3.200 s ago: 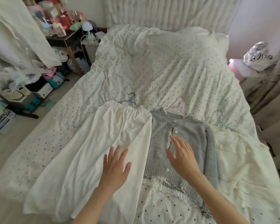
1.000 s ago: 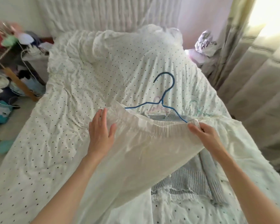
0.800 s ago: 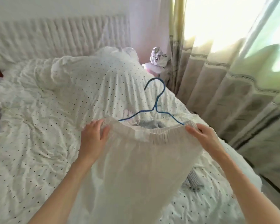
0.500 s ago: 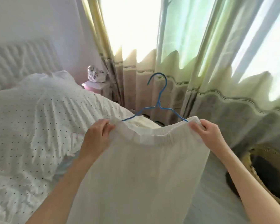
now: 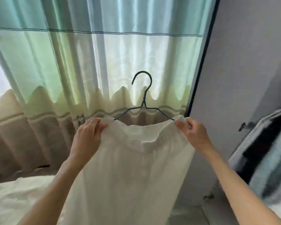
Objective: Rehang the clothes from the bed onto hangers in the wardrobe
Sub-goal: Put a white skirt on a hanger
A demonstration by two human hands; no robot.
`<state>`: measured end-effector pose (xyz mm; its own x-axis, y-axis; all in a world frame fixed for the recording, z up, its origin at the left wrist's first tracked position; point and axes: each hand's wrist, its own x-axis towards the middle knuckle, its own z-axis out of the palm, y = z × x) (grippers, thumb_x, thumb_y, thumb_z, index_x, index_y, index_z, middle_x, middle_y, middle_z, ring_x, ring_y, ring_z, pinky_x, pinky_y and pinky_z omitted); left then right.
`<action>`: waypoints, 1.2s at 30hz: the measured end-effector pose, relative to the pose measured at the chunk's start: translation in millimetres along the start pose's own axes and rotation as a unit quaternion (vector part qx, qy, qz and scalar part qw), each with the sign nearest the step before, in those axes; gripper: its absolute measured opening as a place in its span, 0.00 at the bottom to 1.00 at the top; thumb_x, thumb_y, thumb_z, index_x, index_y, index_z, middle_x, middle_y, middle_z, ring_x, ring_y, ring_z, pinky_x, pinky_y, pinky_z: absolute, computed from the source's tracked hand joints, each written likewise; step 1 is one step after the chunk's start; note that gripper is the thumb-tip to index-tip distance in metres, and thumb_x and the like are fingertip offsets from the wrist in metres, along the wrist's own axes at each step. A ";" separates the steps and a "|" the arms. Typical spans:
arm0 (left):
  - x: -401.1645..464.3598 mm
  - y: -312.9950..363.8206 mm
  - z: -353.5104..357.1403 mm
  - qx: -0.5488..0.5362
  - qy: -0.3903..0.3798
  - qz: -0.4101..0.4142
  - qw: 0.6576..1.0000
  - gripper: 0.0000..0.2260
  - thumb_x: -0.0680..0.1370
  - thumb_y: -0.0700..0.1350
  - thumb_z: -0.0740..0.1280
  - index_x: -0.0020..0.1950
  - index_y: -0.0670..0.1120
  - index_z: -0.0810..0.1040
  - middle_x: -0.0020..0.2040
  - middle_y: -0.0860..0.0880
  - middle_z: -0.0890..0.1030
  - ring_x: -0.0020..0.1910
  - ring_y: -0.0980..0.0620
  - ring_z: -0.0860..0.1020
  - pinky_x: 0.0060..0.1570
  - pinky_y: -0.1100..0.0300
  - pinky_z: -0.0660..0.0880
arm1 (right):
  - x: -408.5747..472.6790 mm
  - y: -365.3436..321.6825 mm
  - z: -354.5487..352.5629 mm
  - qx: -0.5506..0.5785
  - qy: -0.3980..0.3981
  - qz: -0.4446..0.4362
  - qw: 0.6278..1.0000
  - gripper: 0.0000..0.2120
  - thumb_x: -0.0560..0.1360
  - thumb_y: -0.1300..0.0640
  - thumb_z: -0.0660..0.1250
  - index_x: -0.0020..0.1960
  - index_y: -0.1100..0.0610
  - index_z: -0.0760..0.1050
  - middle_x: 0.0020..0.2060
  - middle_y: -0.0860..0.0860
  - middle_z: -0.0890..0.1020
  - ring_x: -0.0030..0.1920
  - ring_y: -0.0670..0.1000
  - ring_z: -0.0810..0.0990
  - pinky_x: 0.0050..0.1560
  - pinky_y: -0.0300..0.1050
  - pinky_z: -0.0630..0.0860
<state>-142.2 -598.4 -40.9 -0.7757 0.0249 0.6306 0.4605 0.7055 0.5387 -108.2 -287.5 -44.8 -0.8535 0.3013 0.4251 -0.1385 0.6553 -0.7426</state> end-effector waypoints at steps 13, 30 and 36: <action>46.8 137.8 203.1 -0.145 -0.146 0.168 0.964 0.05 0.77 0.37 0.64 0.43 0.38 0.76 0.38 0.46 0.77 0.37 0.48 0.72 0.36 0.61 0.59 | -35.6 113.4 -175.3 -0.185 0.121 0.097 0.970 0.21 0.74 0.41 0.64 0.32 0.53 0.62 0.30 0.45 0.65 0.31 0.44 0.65 0.33 0.39 0.61; 35.4 228.6 340.6 -0.280 -0.336 0.243 0.866 0.11 0.79 0.40 0.60 0.37 0.46 0.67 0.30 0.53 0.69 0.32 0.50 0.68 0.35 0.54 0.61 | -130.9 109.8 -219.8 -0.208 0.249 0.309 0.894 0.19 0.72 0.48 0.66 0.31 0.57 0.63 0.26 0.48 0.66 0.29 0.46 0.64 0.34 0.46 0.62; -25.1 273.2 370.8 -0.291 -0.454 0.287 0.792 0.09 0.79 0.45 0.61 0.42 0.43 0.75 0.36 0.48 0.76 0.39 0.43 0.72 0.41 0.56 0.62 | -208.5 99.7 -220.3 -0.245 0.319 0.423 0.812 0.19 0.74 0.47 0.64 0.32 0.55 0.60 0.27 0.49 0.65 0.29 0.46 0.65 0.33 0.43 0.60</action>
<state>-156.9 -143.6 -116.8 -0.2354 0.9089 0.3442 0.7654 -0.0449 0.6419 166.6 -132.4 -93.5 -0.0831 0.9825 0.1669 0.7118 0.1758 -0.6800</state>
